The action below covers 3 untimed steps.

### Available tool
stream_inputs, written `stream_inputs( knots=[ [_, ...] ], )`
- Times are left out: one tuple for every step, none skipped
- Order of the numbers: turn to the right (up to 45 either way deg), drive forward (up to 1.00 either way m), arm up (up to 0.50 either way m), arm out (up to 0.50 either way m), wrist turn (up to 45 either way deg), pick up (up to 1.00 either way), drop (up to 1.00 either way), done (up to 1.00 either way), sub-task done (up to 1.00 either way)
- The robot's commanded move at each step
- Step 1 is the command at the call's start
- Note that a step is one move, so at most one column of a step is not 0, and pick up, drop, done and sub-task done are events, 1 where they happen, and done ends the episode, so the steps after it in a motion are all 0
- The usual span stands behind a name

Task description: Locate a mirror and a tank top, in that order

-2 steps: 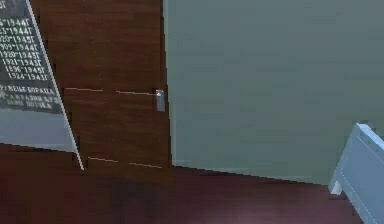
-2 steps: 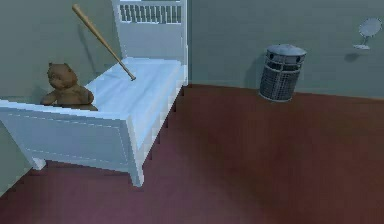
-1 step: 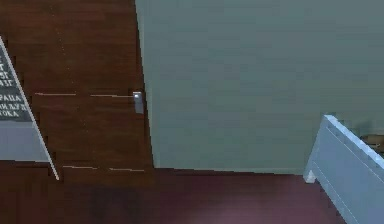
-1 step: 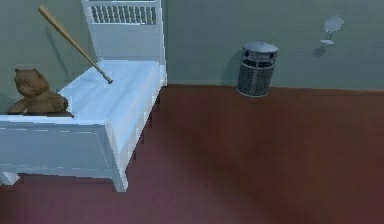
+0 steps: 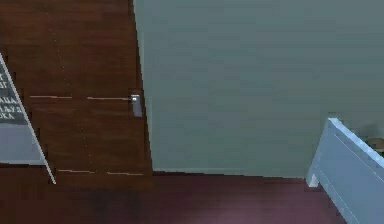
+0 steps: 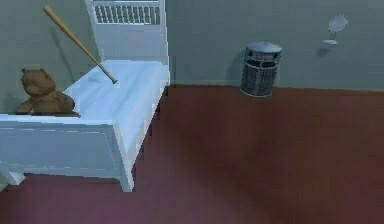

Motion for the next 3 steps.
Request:
stream_inputs(
  knots=[
    [-45.0,0.00,0.00,0.00,0.0,0.00,0.00,0.00,0.00],
    [-30.0,0.00,0.00,0.00,0.0,0.00,0.00,0.00,0.00],
    [-3.0,0.00,0.00,0.00,0.0,0.00,0.00,0.00,0.00]
  ],
)
